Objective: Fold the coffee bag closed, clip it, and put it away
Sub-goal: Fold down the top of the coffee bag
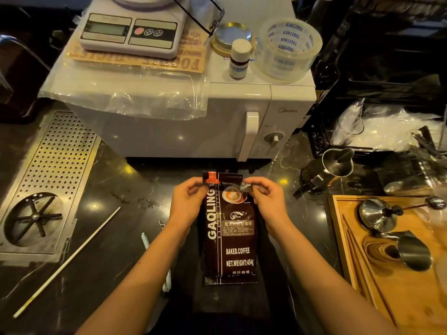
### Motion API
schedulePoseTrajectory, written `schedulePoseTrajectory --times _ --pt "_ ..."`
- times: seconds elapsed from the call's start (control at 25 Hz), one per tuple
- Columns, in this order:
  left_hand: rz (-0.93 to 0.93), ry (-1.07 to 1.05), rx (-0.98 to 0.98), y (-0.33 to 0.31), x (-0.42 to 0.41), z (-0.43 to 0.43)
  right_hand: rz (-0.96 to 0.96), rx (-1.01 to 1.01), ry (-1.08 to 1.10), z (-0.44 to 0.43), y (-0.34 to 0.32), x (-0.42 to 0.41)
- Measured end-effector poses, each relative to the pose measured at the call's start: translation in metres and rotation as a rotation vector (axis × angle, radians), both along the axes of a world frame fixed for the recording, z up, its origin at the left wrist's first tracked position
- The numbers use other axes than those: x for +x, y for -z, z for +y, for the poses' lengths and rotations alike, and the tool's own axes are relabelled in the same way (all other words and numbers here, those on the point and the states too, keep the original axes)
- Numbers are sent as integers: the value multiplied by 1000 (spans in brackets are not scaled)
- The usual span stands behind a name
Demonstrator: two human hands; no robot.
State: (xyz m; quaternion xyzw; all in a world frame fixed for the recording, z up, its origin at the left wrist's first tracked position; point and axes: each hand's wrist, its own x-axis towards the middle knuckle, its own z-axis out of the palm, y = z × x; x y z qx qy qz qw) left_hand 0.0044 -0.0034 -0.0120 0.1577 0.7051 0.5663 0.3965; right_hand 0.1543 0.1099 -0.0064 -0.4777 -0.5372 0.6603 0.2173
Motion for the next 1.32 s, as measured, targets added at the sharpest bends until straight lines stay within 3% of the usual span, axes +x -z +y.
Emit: schedulePoseTrajectory --times 0.52,0.8,1.0,1.32 --pt "226 14 251 -56 25 -58 261 274 29 -56 -46 45" --pt "183 84 275 -76 13 -87 343 312 33 -84 -54 36" --pt "176 150 273 -81 13 -95 285 351 65 -95 -58 45" --pt "391 209 229 -82 24 -88 208 422 71 -104 -61 37"
